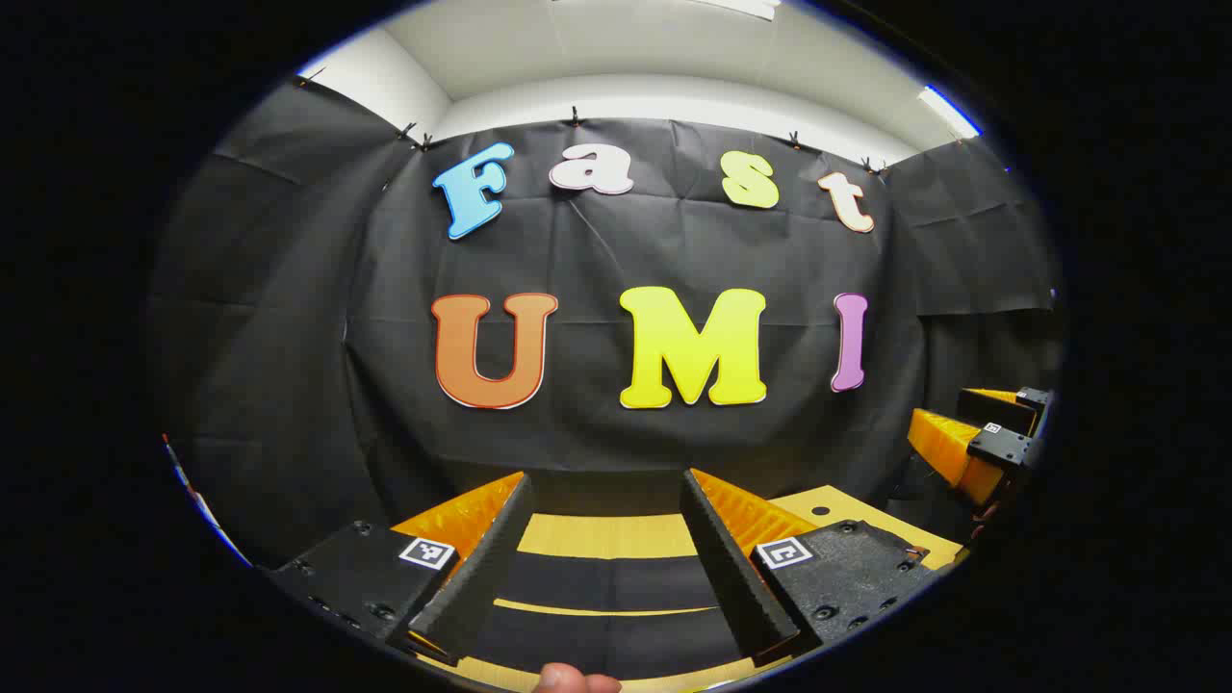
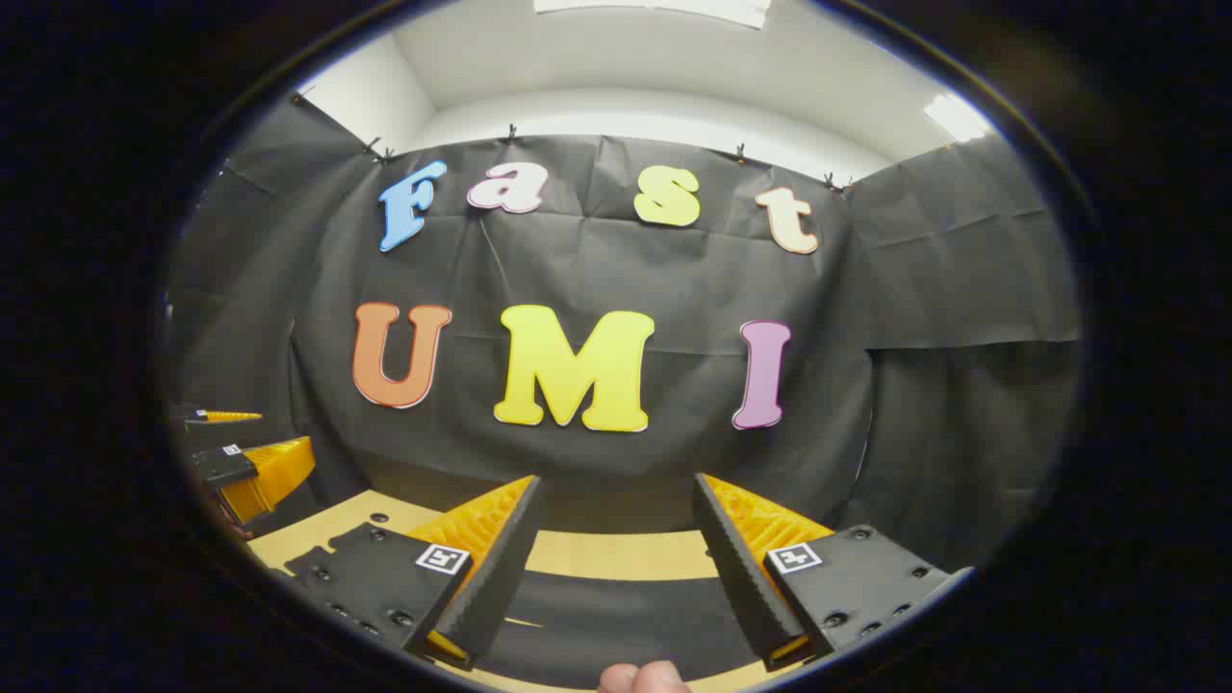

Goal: Grasp the waist and the cuffs of the jeans and fold them to make the two legs overlap; first hold the waist and fold one-third of the jeans toward the cuffs, then hold the cuffs and fold the remaining one-third in the same direction to finish folding.

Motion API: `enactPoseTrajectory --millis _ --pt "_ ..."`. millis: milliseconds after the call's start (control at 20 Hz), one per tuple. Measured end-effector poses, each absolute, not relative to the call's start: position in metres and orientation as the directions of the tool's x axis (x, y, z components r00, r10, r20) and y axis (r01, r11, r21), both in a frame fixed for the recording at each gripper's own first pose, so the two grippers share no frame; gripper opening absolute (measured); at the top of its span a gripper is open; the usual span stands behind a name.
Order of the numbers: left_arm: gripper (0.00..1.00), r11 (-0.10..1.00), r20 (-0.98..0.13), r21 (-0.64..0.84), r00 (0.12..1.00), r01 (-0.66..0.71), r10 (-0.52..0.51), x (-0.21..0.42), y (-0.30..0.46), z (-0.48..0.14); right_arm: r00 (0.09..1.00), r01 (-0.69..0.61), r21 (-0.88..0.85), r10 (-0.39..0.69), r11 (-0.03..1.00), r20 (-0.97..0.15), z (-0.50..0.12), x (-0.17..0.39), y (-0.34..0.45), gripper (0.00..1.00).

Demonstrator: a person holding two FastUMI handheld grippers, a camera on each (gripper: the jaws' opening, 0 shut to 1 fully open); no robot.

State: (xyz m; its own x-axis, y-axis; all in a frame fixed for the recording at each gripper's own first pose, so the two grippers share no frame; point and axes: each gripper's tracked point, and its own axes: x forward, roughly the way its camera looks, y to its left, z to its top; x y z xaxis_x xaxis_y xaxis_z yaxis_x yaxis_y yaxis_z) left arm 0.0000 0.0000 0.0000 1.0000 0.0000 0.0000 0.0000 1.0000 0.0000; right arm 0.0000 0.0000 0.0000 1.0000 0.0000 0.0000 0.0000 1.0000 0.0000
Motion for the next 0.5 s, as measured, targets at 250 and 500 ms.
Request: enactPoseTrajectory --millis 250,500 --pt "0.98 1.000 -0.031 -0.019 0.999 -0.016 0.015 0.005 0.003 -0.011 0.999 0.025 -0.001 -0.025 1.000 -0.027 -0.010 0.004 -0.014 0.96" --pt "0.98 1.000 -0.038 -0.015 0.999 -0.018 0.018 0.007 0.002 -0.014 0.999 0.024 -0.013 -0.024 1.000 -0.025 -0.009 0.006 -0.017 0.95"
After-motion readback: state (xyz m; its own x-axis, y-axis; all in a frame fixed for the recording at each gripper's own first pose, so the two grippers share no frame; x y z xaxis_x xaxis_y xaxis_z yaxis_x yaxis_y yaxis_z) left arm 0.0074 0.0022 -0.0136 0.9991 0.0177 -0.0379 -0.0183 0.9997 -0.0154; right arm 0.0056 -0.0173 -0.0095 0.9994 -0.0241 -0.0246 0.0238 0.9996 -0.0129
